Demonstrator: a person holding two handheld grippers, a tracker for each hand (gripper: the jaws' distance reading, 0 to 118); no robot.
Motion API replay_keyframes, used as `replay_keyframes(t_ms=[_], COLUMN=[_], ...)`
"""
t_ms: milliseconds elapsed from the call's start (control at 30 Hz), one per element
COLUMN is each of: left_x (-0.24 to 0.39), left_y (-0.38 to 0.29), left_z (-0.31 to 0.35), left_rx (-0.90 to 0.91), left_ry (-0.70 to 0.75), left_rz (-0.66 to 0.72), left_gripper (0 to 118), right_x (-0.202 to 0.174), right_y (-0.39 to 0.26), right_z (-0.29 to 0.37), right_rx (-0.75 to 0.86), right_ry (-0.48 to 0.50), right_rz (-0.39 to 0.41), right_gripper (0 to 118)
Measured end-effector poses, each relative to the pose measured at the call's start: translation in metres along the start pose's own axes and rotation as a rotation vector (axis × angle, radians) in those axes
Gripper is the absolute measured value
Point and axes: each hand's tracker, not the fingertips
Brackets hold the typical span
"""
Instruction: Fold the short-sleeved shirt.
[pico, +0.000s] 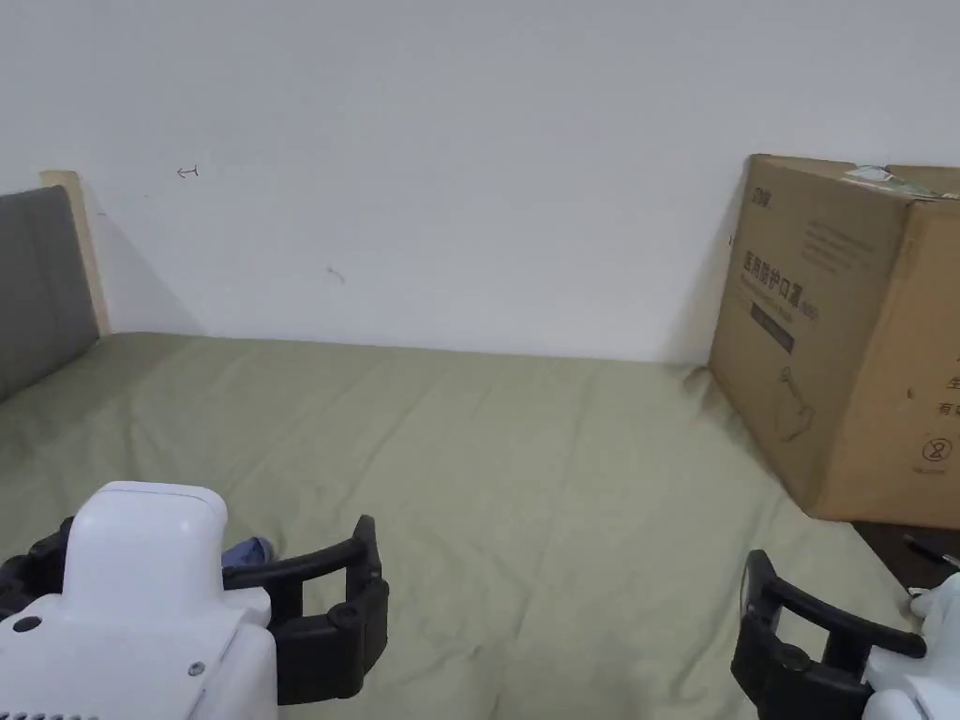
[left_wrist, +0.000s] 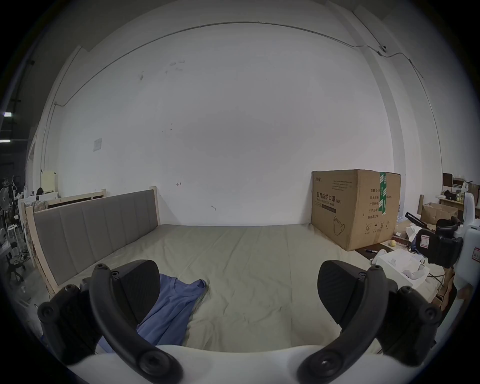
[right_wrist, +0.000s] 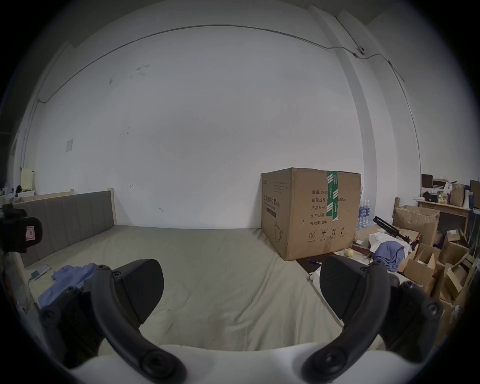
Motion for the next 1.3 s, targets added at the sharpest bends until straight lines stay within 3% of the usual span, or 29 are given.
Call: replay_keyframes(t_ms=[1000,1300], left_x=[0.001,-0.022], left_y=[-0.001,-0.011], left_z=[-0.002,-0.01], left_rx=[-0.009,-0.017], left_ry=[0.001,-0.103], left_rz=[-0.011,0.238], left_gripper=[118,118], right_x=[-0.006,-0.028], right_y=[-0.004,0.004], right_z=[-0.005,-0.003], right_rx=[-0.041,-0.021], right_ry=[0.007,-0.016], right_rz=[0.025,0.142], right_gripper=[118,117])
